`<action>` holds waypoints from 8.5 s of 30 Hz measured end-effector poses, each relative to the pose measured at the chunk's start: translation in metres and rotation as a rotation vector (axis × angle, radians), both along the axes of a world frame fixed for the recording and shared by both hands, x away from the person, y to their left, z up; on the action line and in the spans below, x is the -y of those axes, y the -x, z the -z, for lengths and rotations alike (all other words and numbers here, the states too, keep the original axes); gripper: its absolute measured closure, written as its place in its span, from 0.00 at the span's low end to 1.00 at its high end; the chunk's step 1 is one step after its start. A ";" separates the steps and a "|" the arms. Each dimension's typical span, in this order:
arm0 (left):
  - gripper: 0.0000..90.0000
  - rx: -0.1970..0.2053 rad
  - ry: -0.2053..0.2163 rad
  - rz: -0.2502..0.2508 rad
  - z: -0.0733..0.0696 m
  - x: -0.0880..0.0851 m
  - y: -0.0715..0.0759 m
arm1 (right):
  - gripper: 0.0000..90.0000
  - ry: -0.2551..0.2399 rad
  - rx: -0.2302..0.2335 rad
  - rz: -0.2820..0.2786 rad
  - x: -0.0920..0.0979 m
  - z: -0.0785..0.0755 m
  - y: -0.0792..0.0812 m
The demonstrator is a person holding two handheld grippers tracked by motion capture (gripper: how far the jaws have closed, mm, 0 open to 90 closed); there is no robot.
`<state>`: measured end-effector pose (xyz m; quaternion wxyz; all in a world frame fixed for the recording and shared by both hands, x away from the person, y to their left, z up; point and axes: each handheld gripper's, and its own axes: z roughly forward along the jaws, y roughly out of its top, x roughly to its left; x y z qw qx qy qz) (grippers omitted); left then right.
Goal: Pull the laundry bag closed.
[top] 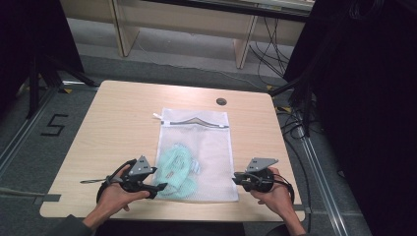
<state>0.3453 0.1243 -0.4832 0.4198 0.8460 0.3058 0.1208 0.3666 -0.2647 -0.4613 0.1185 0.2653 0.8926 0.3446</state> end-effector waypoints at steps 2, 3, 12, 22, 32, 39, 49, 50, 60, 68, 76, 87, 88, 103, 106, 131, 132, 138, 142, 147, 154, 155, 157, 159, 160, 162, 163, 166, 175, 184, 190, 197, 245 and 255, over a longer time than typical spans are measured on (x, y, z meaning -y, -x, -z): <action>0.44 0.009 0.000 0.014 0.001 0.004 0.001 | 0.94 0.009 0.003 -0.013 -0.003 0.001 -0.002; 0.46 0.020 -0.015 0.033 0.001 0.005 0.000 | 0.95 0.009 -0.007 -0.013 -0.004 0.002 -0.003; 0.82 0.007 -0.027 0.081 0.008 0.020 0.001 | 0.98 0.055 -0.005 -0.057 -0.017 0.008 -0.014; 0.99 -0.025 -0.056 0.096 0.015 0.021 -0.005 | 1.00 0.145 -0.061 -0.113 -0.037 0.018 -0.021; 0.99 -0.050 -0.085 0.121 0.019 0.020 -0.010 | 1.00 0.248 -0.089 -0.187 -0.052 0.027 -0.022; 0.99 -0.058 -0.090 0.102 0.021 0.016 -0.018 | 1.00 0.262 -0.062 -0.221 -0.055 0.026 -0.021; 0.99 -0.061 -0.092 0.060 0.024 0.006 -0.032 | 1.00 0.258 -0.067 -0.253 -0.064 0.027 -0.013; 0.99 -0.061 -0.092 0.060 0.024 0.006 -0.032 | 1.00 0.258 -0.067 -0.253 -0.064 0.027 -0.013; 0.99 -0.047 -0.118 0.050 0.024 0.002 -0.044 | 1.00 0.249 -0.068 -0.275 -0.071 0.027 -0.010; 0.99 -0.040 -0.122 0.034 0.026 0.001 -0.052 | 1.00 0.243 -0.067 -0.293 -0.076 0.028 -0.008; 0.99 -0.055 -0.115 0.014 0.026 -0.001 -0.060 | 1.00 0.242 -0.067 -0.312 -0.085 0.028 -0.005; 0.99 -0.011 -0.156 0.002 0.026 -0.003 -0.075 | 1.00 0.238 -0.077 -0.335 -0.104 0.028 -0.002; 0.99 -0.011 -0.156 0.002 0.026 -0.003 -0.075 | 1.00 0.238 -0.077 -0.335 -0.104 0.028 -0.002; 0.99 0.001 -0.171 -0.054 0.028 -0.009 -0.095 | 1.00 0.225 -0.053 -0.389 -0.133 0.030 0.001; 0.99 0.016 -0.186 -0.059 0.027 -0.011 -0.100 | 1.00 0.219 -0.053 -0.401 -0.142 0.031 0.002; 0.99 0.039 -0.194 -0.053 0.028 -0.013 -0.131 | 1.00 0.205 -0.038 -0.477 -0.186 0.033 0.006; 0.99 0.041 -0.199 -0.054 0.028 -0.013 -0.132 | 1.00 0.209 -0.020 -0.495 -0.187 0.033 0.005; 0.99 0.038 -0.197 -0.062 0.028 -0.011 -0.135 | 1.00 0.184 -0.035 -0.464 -0.191 0.035 0.007; 0.99 0.046 -0.197 -0.063 0.028 -0.011 -0.135 | 1.00 0.194 -0.025 -0.495 -0.196 0.034 0.005; 0.99 0.073 -0.194 -0.069 0.015 -0.014 -0.130 | 1.00 0.159 -0.030 -0.451 -0.182 0.020 0.000; 0.99 0.074 -0.071 -0.067 -0.005 -0.011 -0.101 | 1.00 0.144 0.023 -0.301 -0.118 0.004 -0.026; 0.99 0.059 -0.049 -0.059 -0.006 -0.009 -0.093 | 1.00 0.150 0.021 -0.285 -0.107 0.004 -0.029; 0.99 0.010 -0.023 -0.018 -0.004 0.000 -0.070 | 1.00 0.161 0.014 -0.235 -0.088 0.006 -0.032; 0.99 -0.013 -0.018 0.000 -0.003 0.006 -0.057 | 1.00 0.170 0.007 -0.200 -0.072 0.007 -0.034; 0.99 -0.013 -0.018 0.000 -0.003 0.006 -0.057 | 1.00 0.170 0.007 -0.200 -0.072 0.007 -0.034; 0.99 -0.022 -0.034 0.022 0.001 0.012 -0.047 | 1.00 0.200 0.016 -0.179 -0.052 0.011 -0.038; 0.99 -0.029 -0.058 0.045 0.006 0.017 -0.045 | 1.00 0.200 0.002 -0.162 -0.049 0.012 -0.038; 0.99 -0.037 -0.103 0.041 0.014 0.020 -0.050 | 1.00 0.221 -0.018 -0.158 -0.044 0.018 -0.041; 0.99 -0.063 -0.141 0.003 0.022 0.006 -0.064 | 1.00 0.265 -0.066 -0.212 -0.061 0.026 -0.033; 0.99 -0.074 -0.188 0.008 0.020 -0.007 -0.070 | 1.00 0.266 -0.062 -0.258 -0.078 0.026 -0.025; 0.99 -0.081 -0.187 -0.012 0.020 -0.021 -0.076 | 1.00 0.269 -0.064 -0.341 -0.102 0.027 -0.018; 0.99 -0.075 -0.206 -0.026 0.020 -0.027 -0.079 | 1.00 0.267 -0.063 -0.358 -0.114 0.027 -0.015; 0.43 -0.134 0.043 0.092 0.000 0.024 -0.025 | 0.68 0.156 -0.138 -0.292 -0.038 0.019 -0.004; 0.40 -0.135 0.004 0.117 0.003 0.031 -0.022 | 0.61 0.149 -0.210 -0.293 -0.044 0.025 -0.008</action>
